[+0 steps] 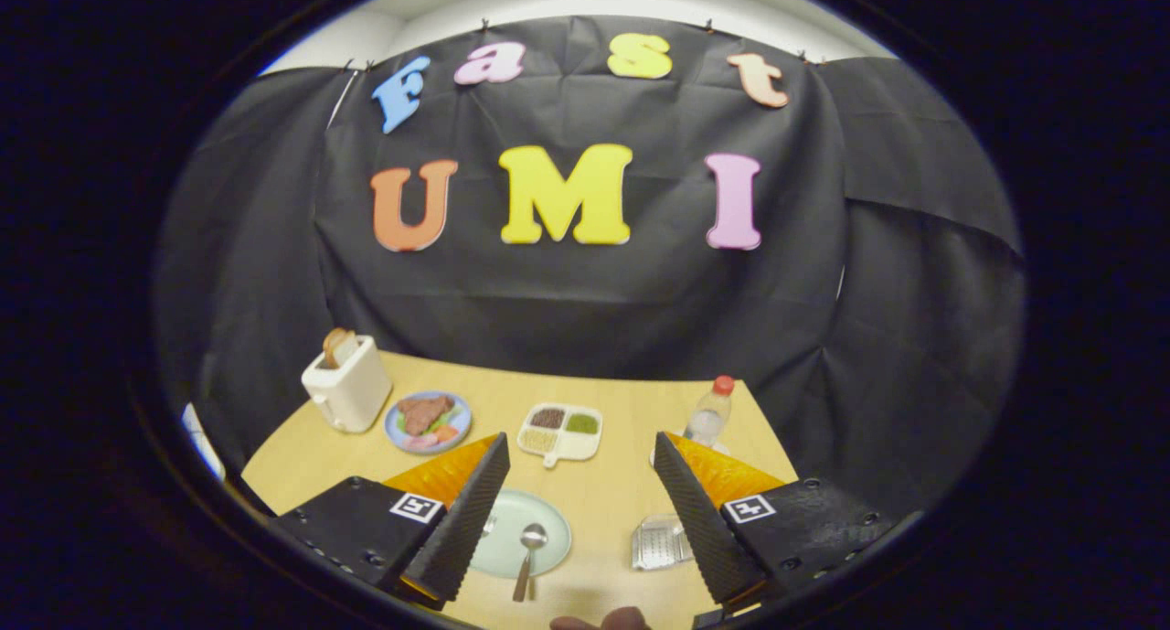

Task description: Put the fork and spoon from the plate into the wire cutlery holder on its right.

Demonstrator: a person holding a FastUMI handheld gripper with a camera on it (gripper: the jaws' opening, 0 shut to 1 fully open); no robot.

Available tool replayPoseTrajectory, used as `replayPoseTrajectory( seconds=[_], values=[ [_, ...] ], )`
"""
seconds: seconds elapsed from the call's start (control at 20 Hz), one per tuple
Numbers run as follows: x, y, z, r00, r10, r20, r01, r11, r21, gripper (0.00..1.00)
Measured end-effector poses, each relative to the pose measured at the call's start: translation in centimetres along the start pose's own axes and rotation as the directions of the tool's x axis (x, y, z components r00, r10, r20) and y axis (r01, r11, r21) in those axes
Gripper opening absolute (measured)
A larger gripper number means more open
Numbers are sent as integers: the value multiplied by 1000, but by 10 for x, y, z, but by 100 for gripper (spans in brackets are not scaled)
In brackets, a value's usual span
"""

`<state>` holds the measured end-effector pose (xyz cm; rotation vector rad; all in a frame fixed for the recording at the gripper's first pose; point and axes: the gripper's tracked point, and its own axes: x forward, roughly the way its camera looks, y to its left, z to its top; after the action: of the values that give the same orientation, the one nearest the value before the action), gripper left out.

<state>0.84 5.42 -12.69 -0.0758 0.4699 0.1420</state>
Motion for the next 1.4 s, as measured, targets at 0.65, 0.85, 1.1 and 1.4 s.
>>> replayPoseTrajectory(
  seconds=[0.65, 0.85, 1.1, 1.4],
  values=[
    [28, 62, -187, 760, 122, -638, -93, 992, 79, 97],
    [32, 66, -226, 678, 94, -729, -75, 995, 58, 97],
    [47, 68, -256, 613, 61, -788, -67, 997, 25, 97],
    [58, 77, -279, 557, 78, -827, -70, 996, 47, 69]
  ],
)
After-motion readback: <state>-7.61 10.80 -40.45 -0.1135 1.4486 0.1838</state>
